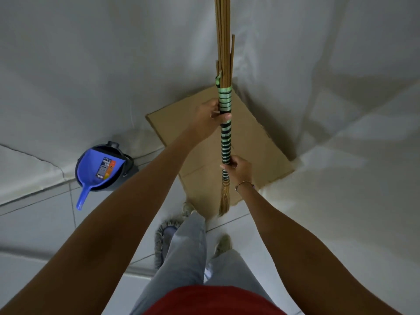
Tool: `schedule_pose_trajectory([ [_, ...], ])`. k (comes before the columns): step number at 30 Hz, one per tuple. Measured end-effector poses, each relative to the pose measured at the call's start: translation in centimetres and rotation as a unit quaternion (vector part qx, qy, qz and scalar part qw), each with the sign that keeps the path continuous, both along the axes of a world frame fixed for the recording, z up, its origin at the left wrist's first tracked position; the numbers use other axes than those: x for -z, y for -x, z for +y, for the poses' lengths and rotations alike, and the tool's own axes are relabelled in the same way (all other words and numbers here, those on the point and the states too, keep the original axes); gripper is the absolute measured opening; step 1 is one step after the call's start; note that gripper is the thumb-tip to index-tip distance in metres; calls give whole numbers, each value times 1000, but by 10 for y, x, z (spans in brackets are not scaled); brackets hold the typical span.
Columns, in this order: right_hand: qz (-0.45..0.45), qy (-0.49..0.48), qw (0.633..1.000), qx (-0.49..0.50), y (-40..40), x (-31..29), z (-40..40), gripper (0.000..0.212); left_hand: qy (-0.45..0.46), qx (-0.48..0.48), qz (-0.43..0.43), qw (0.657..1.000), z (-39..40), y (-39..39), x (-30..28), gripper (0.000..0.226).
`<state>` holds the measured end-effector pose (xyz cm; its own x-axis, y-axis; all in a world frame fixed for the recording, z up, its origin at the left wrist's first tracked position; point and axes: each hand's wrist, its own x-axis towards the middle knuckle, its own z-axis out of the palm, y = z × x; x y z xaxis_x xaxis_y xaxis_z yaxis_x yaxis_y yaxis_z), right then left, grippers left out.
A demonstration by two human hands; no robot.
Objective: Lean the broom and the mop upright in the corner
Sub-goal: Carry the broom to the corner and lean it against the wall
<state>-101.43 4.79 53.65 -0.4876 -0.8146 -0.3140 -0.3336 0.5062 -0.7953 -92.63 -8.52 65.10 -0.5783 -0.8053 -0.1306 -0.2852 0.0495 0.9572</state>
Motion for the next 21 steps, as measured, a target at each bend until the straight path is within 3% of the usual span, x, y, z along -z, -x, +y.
schedule_pose_trajectory([
  [8, -9, -20, 999, 31, 32, 26, -105, 27, -26, 38, -54, 997, -109, 39, 25, 20],
  [13, -23, -25, 998, 56, 65, 64, -169, 26, -34, -18, -43, 998, -157, 75, 52, 18],
  [21, -74, -32, 994, 74, 112, 161, -260, 26, -85, -107, -52, 989, -227, 129, 152, 36],
])
